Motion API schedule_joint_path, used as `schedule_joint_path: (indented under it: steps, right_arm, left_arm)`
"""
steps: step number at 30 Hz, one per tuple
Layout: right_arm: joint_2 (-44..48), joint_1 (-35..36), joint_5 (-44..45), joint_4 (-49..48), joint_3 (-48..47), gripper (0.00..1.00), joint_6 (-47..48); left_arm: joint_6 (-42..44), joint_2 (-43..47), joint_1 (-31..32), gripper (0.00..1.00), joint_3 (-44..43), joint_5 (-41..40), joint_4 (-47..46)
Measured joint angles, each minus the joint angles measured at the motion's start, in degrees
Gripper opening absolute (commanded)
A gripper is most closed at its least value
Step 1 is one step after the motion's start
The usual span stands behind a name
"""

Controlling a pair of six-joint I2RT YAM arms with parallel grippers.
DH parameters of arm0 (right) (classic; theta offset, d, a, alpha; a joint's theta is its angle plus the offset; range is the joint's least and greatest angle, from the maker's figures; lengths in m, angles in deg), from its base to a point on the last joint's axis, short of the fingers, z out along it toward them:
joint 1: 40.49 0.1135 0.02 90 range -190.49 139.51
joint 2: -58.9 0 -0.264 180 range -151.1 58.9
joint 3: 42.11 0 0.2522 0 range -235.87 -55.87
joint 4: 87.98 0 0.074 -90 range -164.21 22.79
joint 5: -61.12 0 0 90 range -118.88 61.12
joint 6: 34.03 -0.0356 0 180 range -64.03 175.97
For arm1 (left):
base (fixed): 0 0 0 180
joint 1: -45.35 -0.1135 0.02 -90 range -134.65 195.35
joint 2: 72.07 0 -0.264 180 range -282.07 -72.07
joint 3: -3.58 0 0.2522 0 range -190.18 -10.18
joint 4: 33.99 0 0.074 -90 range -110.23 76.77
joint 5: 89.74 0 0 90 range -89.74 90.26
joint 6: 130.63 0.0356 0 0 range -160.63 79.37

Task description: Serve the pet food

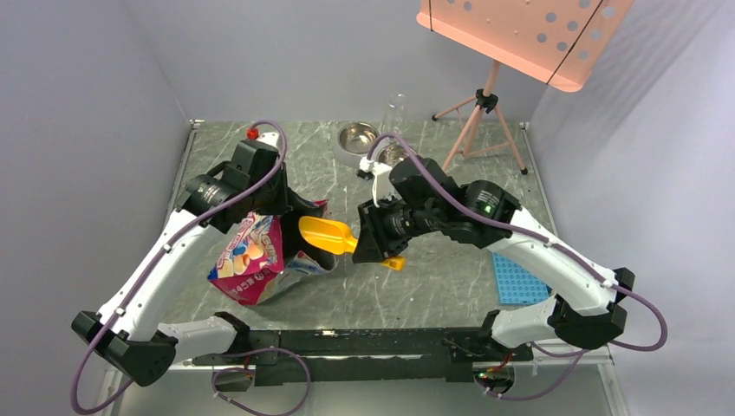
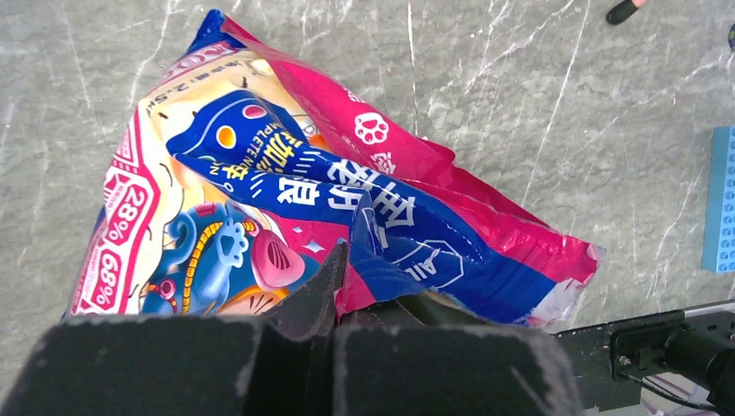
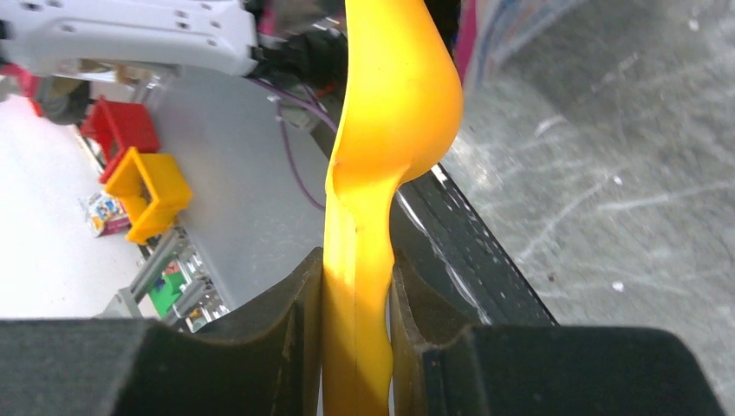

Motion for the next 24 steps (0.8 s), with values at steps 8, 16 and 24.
schedule_joint_path:
  steps: [8, 16, 24]
  right_arm:
    - [-0.1, 0.6, -1.5, -2.5, -2.5, 0.00, -0.5]
    - [-13.0, -3.0, -1.2, -3.2, -4.2, 0.00, -3.1]
    - [-24.0, -9.3, 1.5, 1.4, -13.9, 0.00, -6.1]
  left_arm:
    - [0.0, 0.1, 0.0, 0.00, -2.2, -1.9, 1.2]
    - [0.6, 3.2, 0.0, 0.00, -1.2, -1.9, 0.7]
    - [-2.1, 3.2, 0.0, 0.00, 0.2, 0.0, -2.0]
